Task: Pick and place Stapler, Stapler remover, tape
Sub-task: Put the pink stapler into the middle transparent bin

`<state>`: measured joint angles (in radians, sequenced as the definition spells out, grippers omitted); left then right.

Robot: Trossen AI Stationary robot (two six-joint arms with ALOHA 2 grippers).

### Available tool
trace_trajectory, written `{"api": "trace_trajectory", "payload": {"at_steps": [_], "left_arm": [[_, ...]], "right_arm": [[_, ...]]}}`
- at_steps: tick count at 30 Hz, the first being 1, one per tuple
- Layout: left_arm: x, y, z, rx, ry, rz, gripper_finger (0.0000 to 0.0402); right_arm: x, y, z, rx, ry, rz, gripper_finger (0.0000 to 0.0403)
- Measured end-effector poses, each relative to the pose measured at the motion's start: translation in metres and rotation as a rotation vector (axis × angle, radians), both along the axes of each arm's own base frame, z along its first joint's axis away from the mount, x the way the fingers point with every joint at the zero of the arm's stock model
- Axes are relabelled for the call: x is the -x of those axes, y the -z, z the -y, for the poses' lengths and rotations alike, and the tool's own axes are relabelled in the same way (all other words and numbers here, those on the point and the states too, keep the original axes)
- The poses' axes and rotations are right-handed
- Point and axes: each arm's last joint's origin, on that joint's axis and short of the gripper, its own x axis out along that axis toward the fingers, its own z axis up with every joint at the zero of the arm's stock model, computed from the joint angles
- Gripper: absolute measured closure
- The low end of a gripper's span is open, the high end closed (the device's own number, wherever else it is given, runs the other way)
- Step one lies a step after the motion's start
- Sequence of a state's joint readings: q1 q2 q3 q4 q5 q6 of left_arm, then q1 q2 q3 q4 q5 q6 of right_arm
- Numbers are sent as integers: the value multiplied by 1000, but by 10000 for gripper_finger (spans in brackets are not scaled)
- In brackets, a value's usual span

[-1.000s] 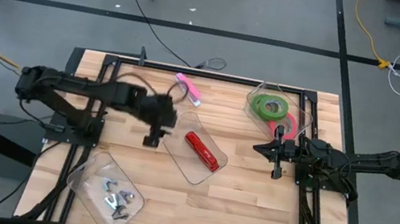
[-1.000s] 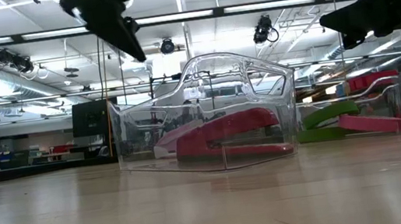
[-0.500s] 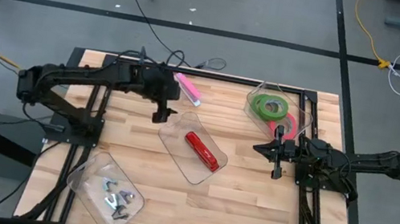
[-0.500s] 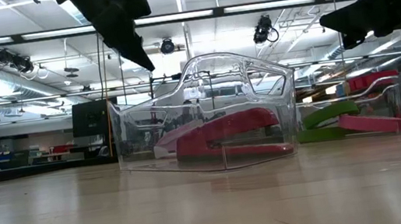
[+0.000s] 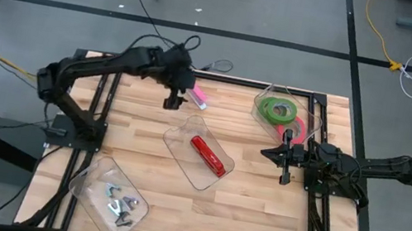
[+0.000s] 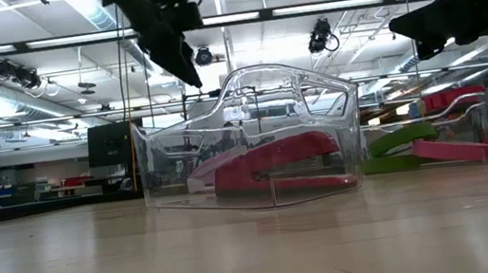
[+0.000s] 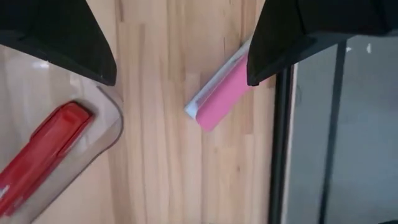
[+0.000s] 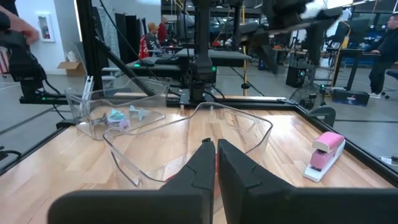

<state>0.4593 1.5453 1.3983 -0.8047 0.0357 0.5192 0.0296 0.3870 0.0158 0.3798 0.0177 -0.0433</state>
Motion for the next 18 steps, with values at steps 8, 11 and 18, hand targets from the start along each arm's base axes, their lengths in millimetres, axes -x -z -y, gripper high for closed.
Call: {"api": "trace_trajectory", "payload": {"at_steps": [8, 11, 18], "left_arm": [[-28, 24, -32, 0, 91, -91, 39], [-39, 33, -41, 9, 92, -112, 39], [-65, 52, -56, -16, 162, -156, 39]], "right_arm": [[0, 0, 0, 0, 0, 0, 381], [0, 0, 0, 0, 0, 0, 381], [0, 0, 0, 0, 0, 0, 381]]}}
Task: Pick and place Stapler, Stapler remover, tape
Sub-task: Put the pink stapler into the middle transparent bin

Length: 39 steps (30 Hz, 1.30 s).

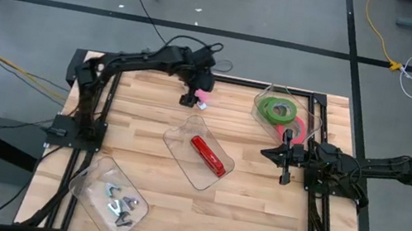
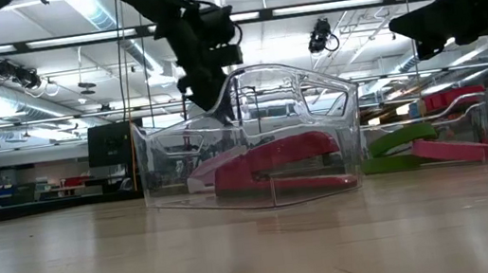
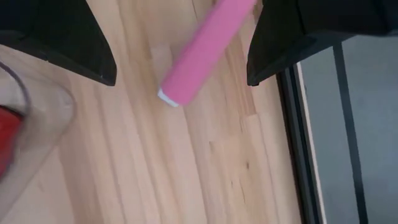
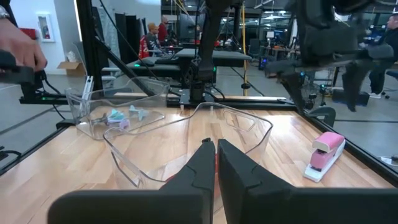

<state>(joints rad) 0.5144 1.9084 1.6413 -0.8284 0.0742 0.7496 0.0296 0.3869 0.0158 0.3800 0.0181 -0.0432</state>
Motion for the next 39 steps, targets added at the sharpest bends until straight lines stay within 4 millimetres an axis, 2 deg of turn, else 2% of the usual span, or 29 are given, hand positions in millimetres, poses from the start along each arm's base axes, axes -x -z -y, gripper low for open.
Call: {"api": "trace_trajectory", "payload": {"at_steps": [7, 14, 25, 34, 39], "left_arm": [[-19, 26, -10, 26, 6, -52, 39], [-16, 46, -10, 53, 14, -184, 39], [-19, 52, -17, -49, 115, -188, 39], [-22, 75, -19, -26, 110, -248, 40], [-23, 75, -19, -47, 103, -260, 66]], "right_arm": [[0, 0, 0, 0, 0, 0, 381], [0, 0, 0, 0, 0, 0, 381], [0, 0, 0, 0, 0, 0, 381], [0, 0, 0, 0, 0, 0, 381], [0, 0, 0, 0, 0, 0, 381]]}}
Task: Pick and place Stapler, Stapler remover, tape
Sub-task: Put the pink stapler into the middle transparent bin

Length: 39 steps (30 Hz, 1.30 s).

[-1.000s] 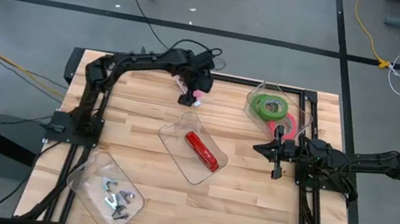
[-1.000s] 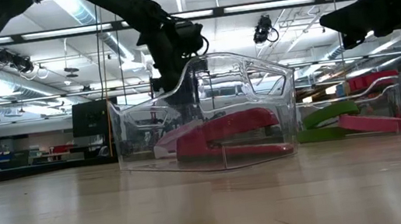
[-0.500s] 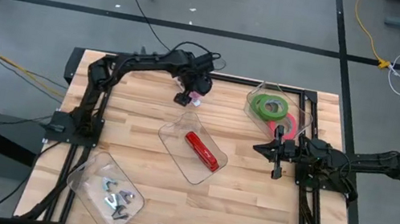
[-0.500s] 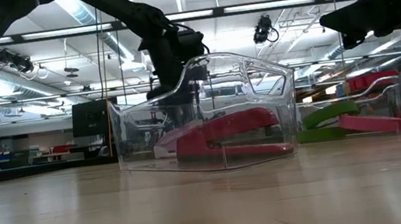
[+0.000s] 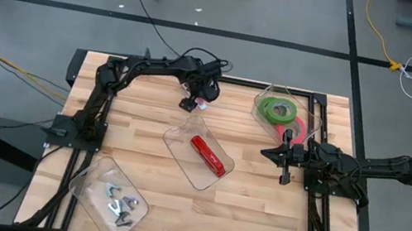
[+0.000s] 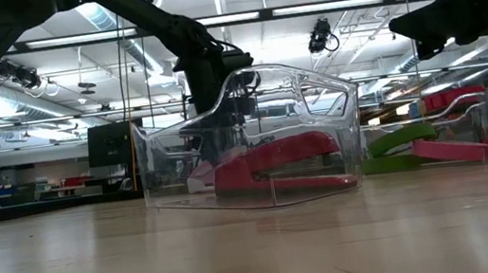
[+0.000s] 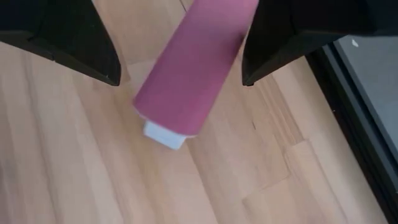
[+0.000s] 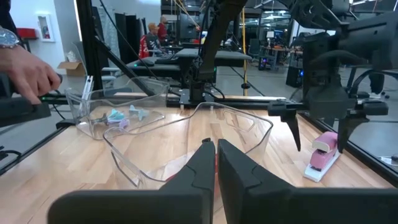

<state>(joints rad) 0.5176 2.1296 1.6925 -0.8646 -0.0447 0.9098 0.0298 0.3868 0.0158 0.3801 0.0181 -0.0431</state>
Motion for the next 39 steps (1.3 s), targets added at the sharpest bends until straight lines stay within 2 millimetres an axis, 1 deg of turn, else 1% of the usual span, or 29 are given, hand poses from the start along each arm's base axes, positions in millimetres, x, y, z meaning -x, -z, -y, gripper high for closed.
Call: {"api": "trace_trajectory", "payload": {"at_steps": [11, 16, 19, 25, 29, 34, 39], "left_arm": [[2, 0, -2, -38, -20, -25, 185], [2, 0, -2, -40, -7, -30, 222], [2, 0, -2, -44, 12, -34, 233], [2, 0, -2, -56, -25, -39, 243], [4, -5, -2, -73, -34, -38, 248], [9, -23, 0, -86, -39, -40, 250], [12, -53, 2, -103, -50, -9, 250]], "right_arm": [[0, 0, 0, 0, -1, 0, 381], [0, 0, 0, 0, 0, 0, 381], [0, 0, 0, 0, 0, 0, 381], [0, 0, 0, 0, 0, 0, 381], [0, 0, 0, 0, 0, 0, 381], [0, 0, 0, 0, 0, 0, 381], [0, 0, 0, 0, 0, 0, 381]]}}
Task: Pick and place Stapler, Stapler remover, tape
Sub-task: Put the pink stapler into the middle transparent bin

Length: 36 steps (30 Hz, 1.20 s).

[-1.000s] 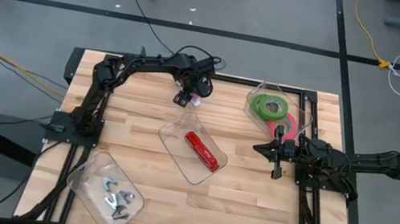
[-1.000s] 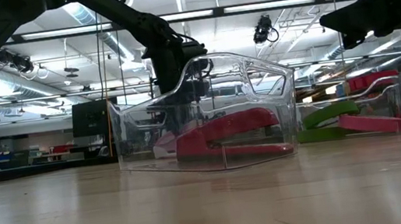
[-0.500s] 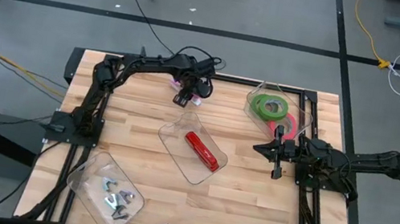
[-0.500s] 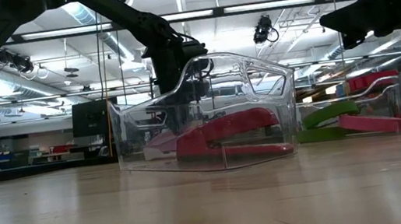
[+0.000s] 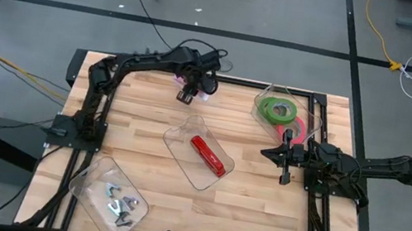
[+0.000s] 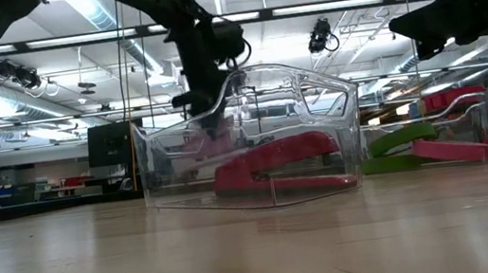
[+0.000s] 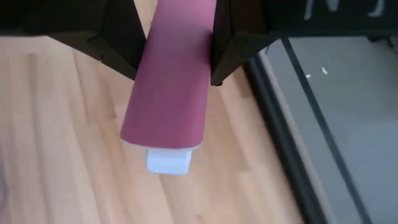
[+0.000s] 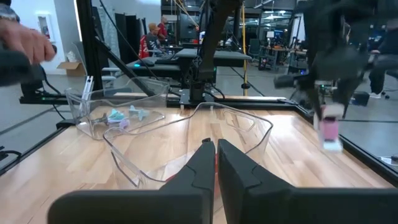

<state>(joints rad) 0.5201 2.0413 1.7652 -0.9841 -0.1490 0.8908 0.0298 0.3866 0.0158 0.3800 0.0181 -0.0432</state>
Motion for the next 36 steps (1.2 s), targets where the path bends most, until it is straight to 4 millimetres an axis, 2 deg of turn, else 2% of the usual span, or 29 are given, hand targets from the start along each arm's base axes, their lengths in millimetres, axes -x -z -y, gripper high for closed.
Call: {"api": "trace_trajectory", "payload": {"at_steps": [6, 11, 18, 22, 30, 36], "left_arm": [[3, -46, 3, -32, -43, 95, 251], [3, -87, 7, 5, -85, 223, 251], [3, -124, 15, -2, -80, 315, 252], [3, -131, 18, 2, -86, 340, 253], [2, -128, 31, 48, -107, 302, 253], [-8, -128, 54, 33, -65, 286, 253]], "right_arm": [[0, 0, 0, 0, 0, 0, 381], [0, 0, 0, 0, 0, 0, 381], [0, 0, 0, 0, 0, -1, 381], [0, 0, 0, 0, 0, 0, 381], [0, 0, 0, 0, 0, -1, 381], [0, 0, 0, 0, 0, 0, 381]]}}
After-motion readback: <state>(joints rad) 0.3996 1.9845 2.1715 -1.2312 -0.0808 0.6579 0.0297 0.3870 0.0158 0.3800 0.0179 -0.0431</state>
